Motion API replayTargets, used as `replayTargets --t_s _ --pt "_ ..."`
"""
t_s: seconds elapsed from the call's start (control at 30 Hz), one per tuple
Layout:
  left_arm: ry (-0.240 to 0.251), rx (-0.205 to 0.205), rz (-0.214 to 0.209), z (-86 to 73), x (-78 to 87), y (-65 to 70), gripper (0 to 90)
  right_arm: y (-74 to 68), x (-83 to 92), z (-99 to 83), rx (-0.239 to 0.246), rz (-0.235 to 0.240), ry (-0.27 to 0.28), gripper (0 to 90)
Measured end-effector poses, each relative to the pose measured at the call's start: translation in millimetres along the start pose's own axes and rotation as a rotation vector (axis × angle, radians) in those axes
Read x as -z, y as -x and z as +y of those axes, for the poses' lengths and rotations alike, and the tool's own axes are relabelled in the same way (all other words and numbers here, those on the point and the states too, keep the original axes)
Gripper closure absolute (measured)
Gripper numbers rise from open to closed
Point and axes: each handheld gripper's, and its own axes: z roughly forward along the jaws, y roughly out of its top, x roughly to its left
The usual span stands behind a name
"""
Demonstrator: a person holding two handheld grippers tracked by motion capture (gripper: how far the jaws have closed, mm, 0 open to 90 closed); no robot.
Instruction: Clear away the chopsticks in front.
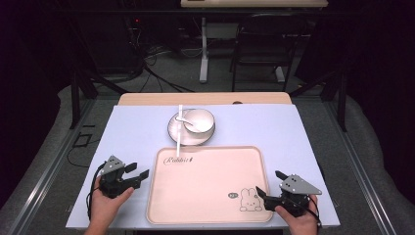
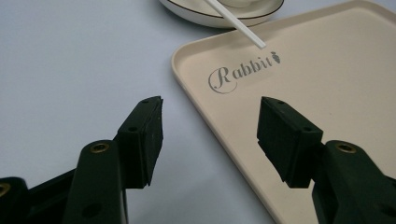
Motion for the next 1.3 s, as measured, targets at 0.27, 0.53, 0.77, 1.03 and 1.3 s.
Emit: replayTargets --t_s 0.27,0.53,0.77,1.03,1.3 --pt "-0.016 0.043 -0.007 -1.2 -2.5 -4.0 40.1 2.1 1.1 -1.5 -0.011 -0.007 -0.003 15.3" --pt "-0.020 0.084 -0.021 0.2 1.0 -5.2 38.0 -1.0 0.1 -0.3 -0.003 -0.036 0.003 14.6" --pt "-0.006 0.104 -0.034 8.9 5.4 -3.4 36.2 -1.5 3.4 0.2 -0.011 -0.027 0.043 14.6" --pt "-0.013 0.103 -0.053 26.5 3.6 0.2 35.4 -1.7 3.2 -1.8 -0.017 0.012 0.090 14.6" --pt "-0.025 0.084 -0.037 49.6 0.7 3.7 34.2 -4.3 3.0 -1.8 0.011 0.000 0.091 14.5"
